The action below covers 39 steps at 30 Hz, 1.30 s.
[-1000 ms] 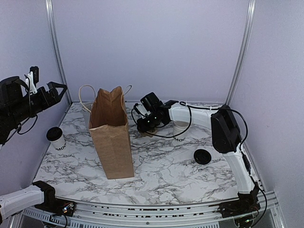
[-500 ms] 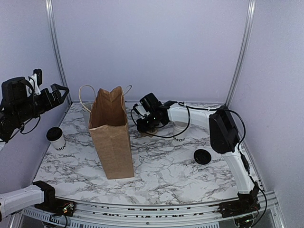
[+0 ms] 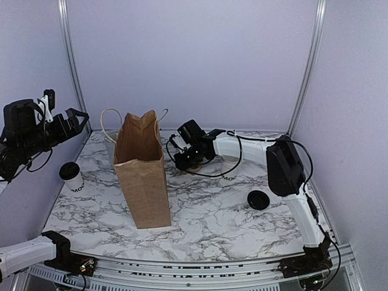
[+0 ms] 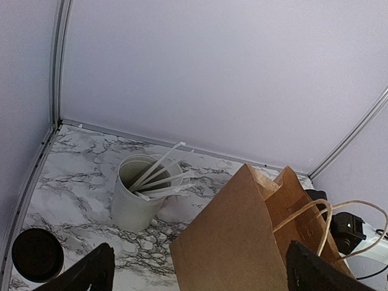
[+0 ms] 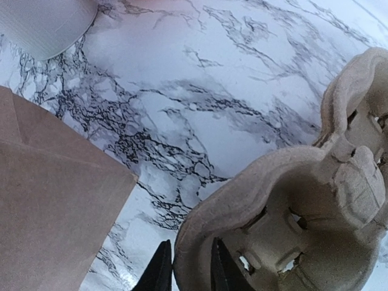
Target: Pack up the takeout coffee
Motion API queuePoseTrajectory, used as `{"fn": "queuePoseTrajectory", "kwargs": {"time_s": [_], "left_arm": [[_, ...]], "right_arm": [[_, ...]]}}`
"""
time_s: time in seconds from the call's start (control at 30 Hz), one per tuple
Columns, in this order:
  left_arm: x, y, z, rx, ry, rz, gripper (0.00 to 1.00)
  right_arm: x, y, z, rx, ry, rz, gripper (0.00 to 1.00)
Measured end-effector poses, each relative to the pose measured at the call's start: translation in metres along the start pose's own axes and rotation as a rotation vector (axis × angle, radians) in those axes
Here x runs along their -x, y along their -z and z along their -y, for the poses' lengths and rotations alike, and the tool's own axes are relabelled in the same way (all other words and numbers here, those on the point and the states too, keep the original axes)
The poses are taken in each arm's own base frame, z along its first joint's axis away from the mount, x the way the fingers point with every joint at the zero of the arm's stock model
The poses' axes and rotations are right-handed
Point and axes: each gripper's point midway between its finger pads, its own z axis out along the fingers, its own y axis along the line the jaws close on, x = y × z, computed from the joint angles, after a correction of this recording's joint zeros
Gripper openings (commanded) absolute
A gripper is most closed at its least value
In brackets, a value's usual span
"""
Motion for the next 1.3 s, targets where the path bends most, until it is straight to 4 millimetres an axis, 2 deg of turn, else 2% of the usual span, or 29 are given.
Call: {"fn": "queuePoseTrajectory", "kwargs": {"time_s": [0.4, 0.6, 0.87, 1.3], "left_arm": [[-0.006, -0.007, -0.003, 0.011, 0.0, -0.023, 0.99], [-0.007, -0.009, -0.003, 0.013, 0.0, -0.028, 0.99], [-0.011, -0.012, -0.005, 0.018, 0.0, -0.041, 0.99], [-0.016, -0.016, -0.007, 0.024, 0.0, -0.054, 0.99]], "right_arm": [[-0.003, 0.001, 0.001, -0.012, -0.011, -0.011, 0.04], [-0.002, 0.014, 0.002, -0.024, -0.017, -0.006, 0.0], [-0.004, 0.032, 0.002, -0.036, -0.018, -0.001, 0.0], [-0.009, 0.03, 0.003, -0.1, 0.014, -0.001, 0.0]]}}
